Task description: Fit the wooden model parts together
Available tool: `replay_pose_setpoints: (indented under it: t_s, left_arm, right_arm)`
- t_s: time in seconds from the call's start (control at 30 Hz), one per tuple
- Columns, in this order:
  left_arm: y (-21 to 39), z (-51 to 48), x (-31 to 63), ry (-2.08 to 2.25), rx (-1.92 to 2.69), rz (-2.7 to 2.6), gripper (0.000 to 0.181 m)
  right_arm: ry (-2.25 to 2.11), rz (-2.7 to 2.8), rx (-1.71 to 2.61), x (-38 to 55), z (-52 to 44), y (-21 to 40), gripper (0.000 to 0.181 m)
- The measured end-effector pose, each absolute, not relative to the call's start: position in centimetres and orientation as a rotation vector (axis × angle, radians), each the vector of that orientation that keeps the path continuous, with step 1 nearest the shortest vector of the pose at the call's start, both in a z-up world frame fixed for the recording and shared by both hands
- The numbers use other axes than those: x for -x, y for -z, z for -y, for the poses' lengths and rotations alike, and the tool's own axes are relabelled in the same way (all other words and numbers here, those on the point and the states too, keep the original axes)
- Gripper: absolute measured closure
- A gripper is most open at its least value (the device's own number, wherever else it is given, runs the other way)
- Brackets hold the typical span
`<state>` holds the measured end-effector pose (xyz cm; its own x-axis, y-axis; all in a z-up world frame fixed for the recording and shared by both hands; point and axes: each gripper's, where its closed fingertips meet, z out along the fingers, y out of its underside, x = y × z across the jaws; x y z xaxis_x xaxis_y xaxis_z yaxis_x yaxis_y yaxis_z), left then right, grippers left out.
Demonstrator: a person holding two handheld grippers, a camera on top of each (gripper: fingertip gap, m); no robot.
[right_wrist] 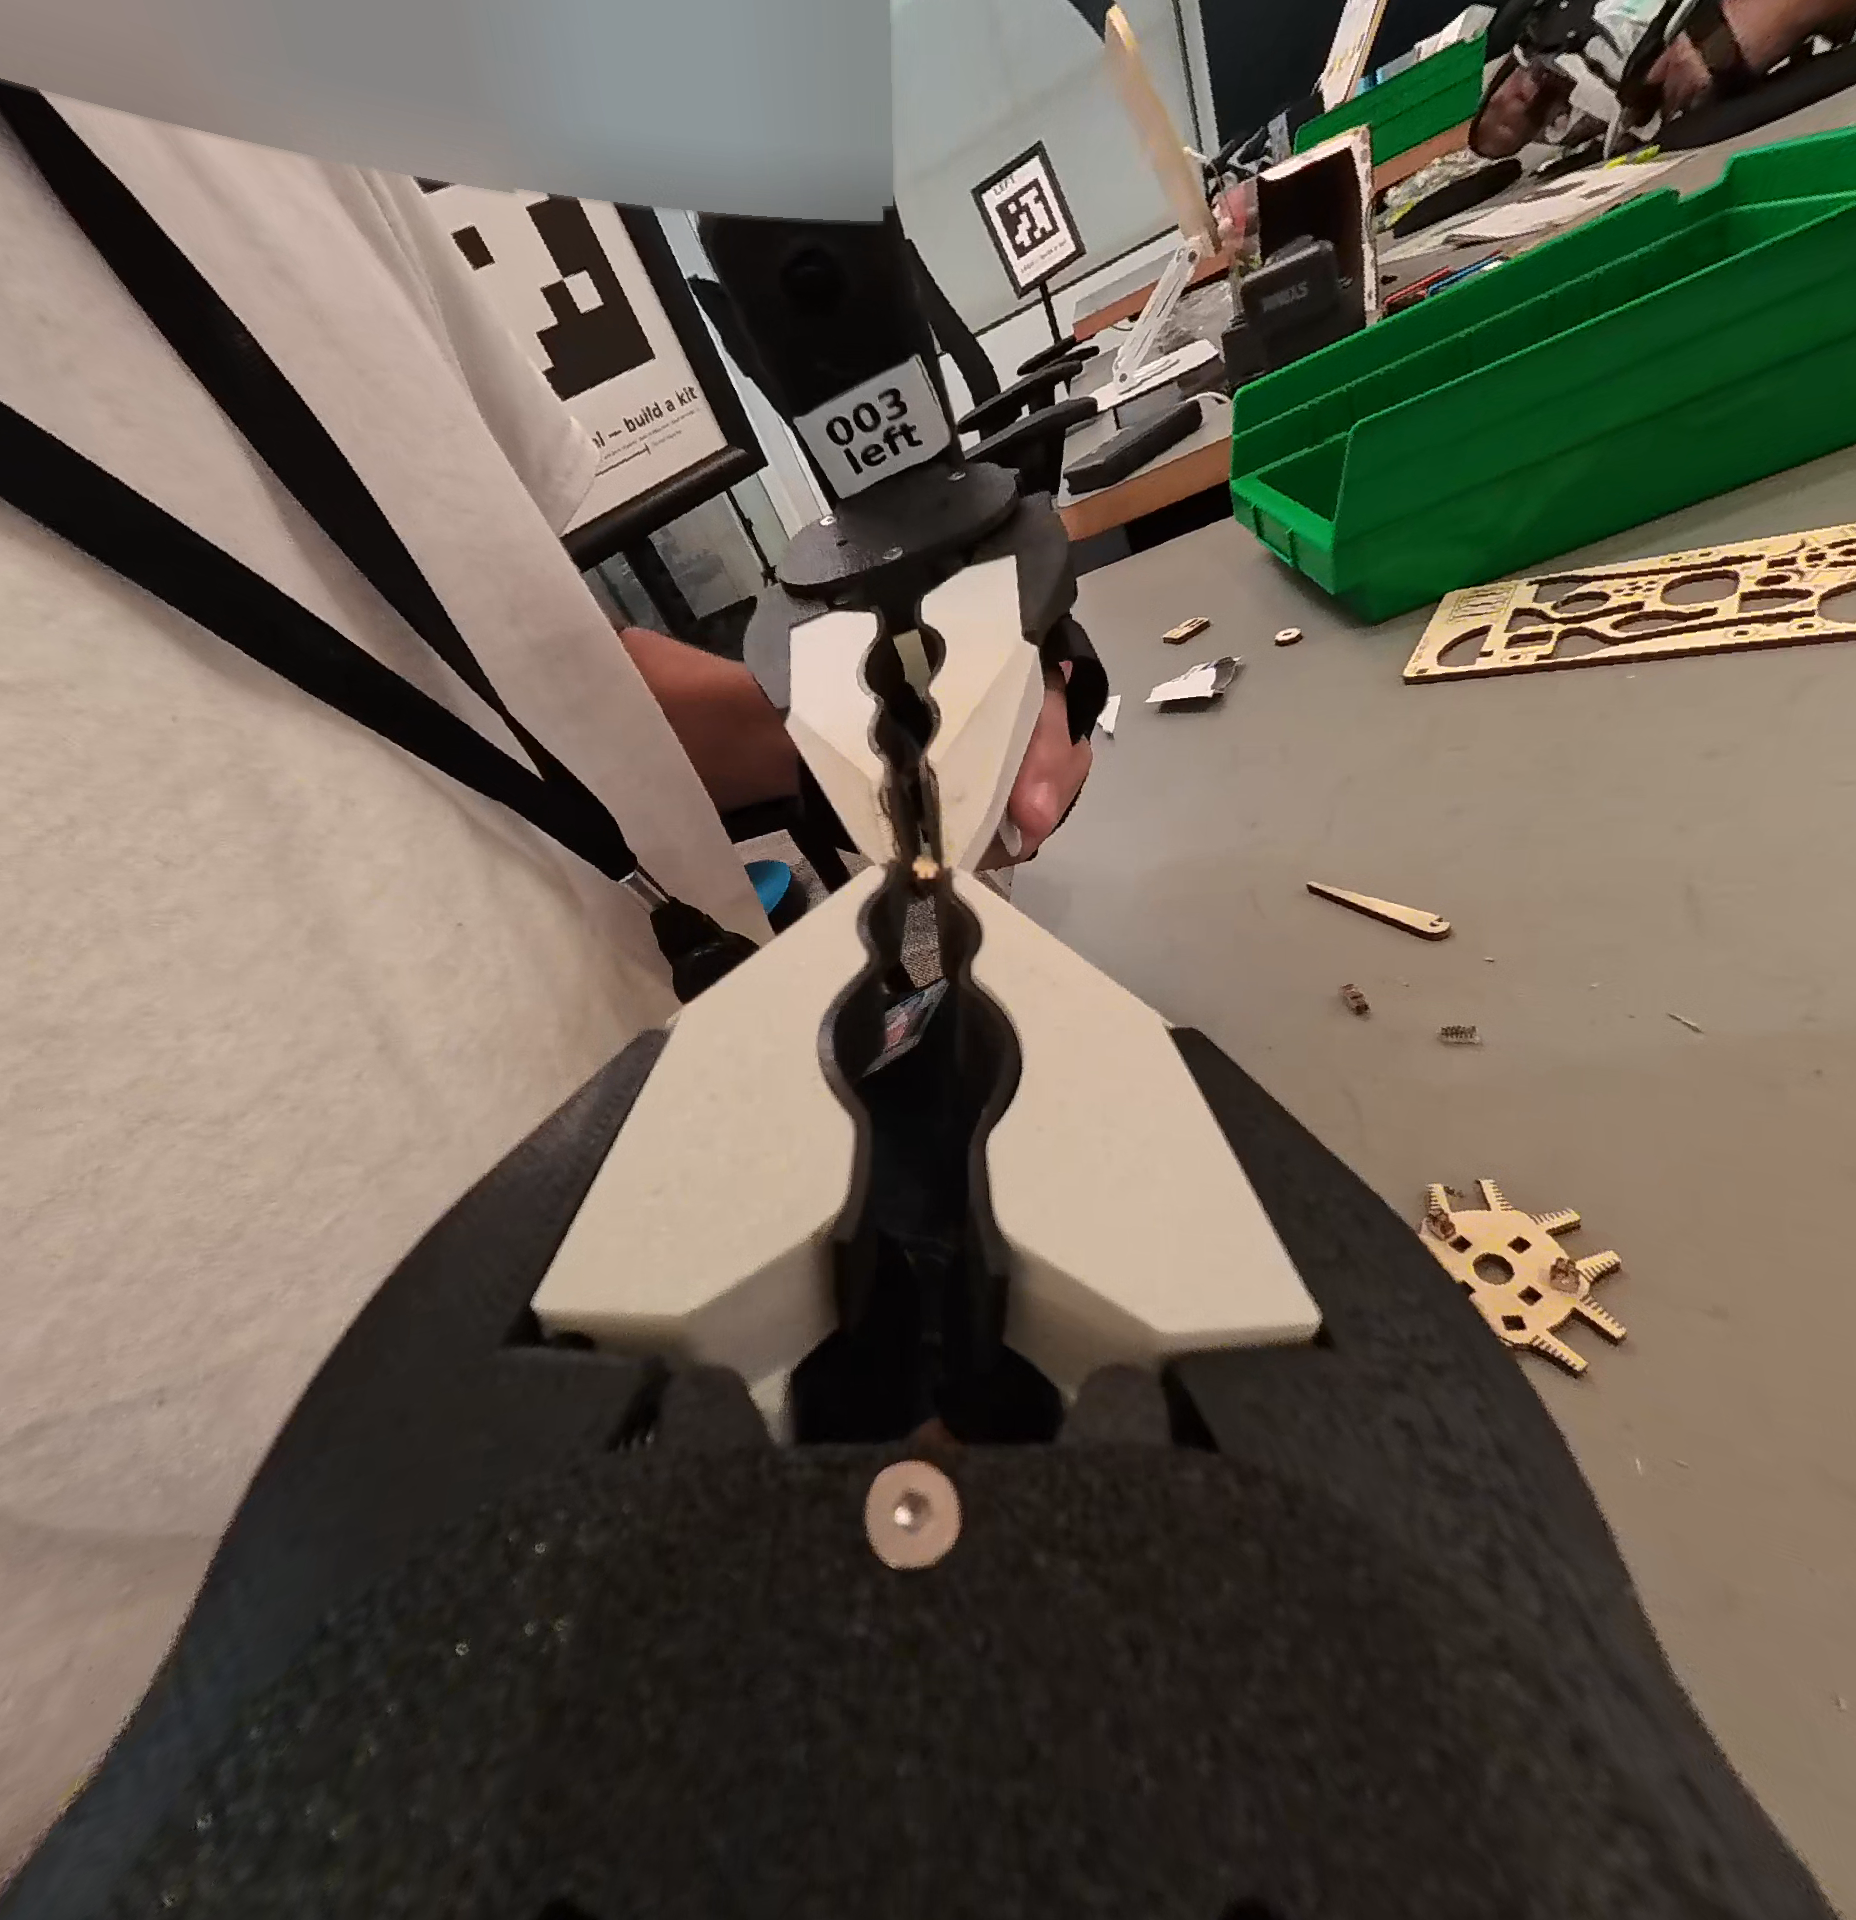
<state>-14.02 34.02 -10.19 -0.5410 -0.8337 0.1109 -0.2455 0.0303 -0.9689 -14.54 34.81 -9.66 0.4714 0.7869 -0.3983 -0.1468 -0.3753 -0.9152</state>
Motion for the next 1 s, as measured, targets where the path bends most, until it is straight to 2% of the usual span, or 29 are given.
replay_pose_setpoints:
  t_s: [0.5,0.6,0.8,0.87,1.0]
  left_arm:
    - [11.1,-33.7,13.6,1.541,1.163,-1.827,0.179]
    - [13.3,-35.0,13.0,1.474,1.342,-1.851,0.156]
    - [18.1,-39.6,10.2,1.177,1.487,-1.908,0.144]
    - [19.5,-40.5,9.4,1.068,1.467,-1.957,0.135]
    - [21.0,-40.5,8.2,1.013,1.444,-2.035,0.131]
  right_arm:
    - [-1.056,0.651,1.737,14.1,-34.5,10.6,0.180]
    - [-0.864,0.779,1.869,11.8,-35.3,11.8,0.180]
    - [-0.398,1.248,2.253,6.7,-38.1,17.3,0.179]
    - [-0.336,1.353,2.288,6.3,-38.8,18.7,0.180]
    - [-0.313,1.541,2.246,6.4,-39.0,20.8,0.180]
